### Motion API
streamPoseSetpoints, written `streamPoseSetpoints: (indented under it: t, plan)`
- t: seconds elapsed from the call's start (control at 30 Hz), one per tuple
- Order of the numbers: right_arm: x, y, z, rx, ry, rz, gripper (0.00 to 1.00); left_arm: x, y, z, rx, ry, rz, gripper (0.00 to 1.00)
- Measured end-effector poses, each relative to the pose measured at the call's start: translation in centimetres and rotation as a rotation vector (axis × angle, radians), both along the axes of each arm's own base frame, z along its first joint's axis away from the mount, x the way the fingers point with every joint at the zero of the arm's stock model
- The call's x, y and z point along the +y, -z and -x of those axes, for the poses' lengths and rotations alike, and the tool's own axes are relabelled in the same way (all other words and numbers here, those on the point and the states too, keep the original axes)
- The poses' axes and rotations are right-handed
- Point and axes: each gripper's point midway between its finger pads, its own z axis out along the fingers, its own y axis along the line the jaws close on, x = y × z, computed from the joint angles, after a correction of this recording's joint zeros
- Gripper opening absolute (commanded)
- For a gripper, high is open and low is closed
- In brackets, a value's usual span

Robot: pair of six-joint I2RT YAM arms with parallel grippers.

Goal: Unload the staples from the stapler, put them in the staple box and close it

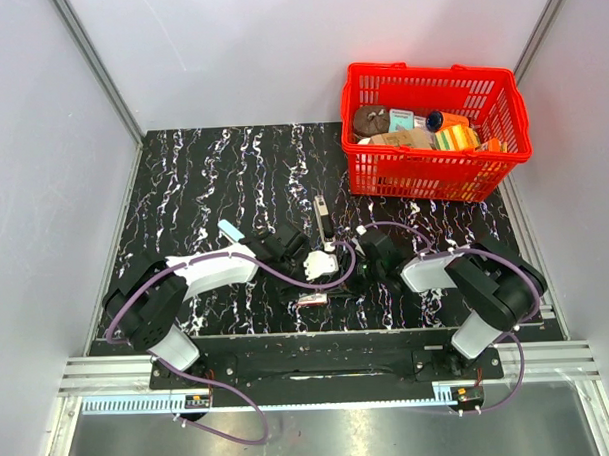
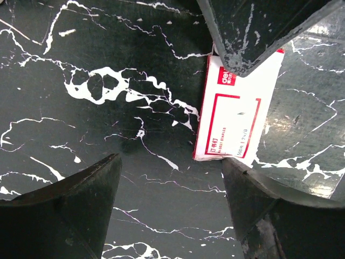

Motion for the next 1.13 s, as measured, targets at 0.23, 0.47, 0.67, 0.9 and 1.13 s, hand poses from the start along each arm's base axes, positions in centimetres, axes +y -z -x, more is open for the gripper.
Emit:
streamPoseSetpoints:
  t: [0.23, 0.47, 0.67, 0.9, 1.13]
  plan:
    - [0.3, 0.0, 0.0, 0.002, -0.010, 0.001, 0.35, 0.2, 0.1, 0.1, 0.012, 0.000, -0.014, 0.79]
    - [0.0, -0.7, 0.4, -0.008, -0.026, 0.011, 0.55, 0.0, 0.0, 0.0, 0.006, 0.001, -0.009, 0.83]
    - [-1.8, -1.8, 0.1, -0.029, -0.013, 0.044, 0.87, -0.4, -1.9, -1.2, 0.006, -0.036, 0.004, 0.99]
    - [-4.0, -5.1, -2.3, -0.120, -0.013, 0.150, 0.99, 0.4, -8.7, -4.8, -0.056, -0.148, 0.097, 0.99]
    - [-4.5, -10.9, -5.6, -0.282, -0.023, 0.216, 0.99, 3.6, -16.6, -7.1, -0.151, -0.291, 0.249, 0.99]
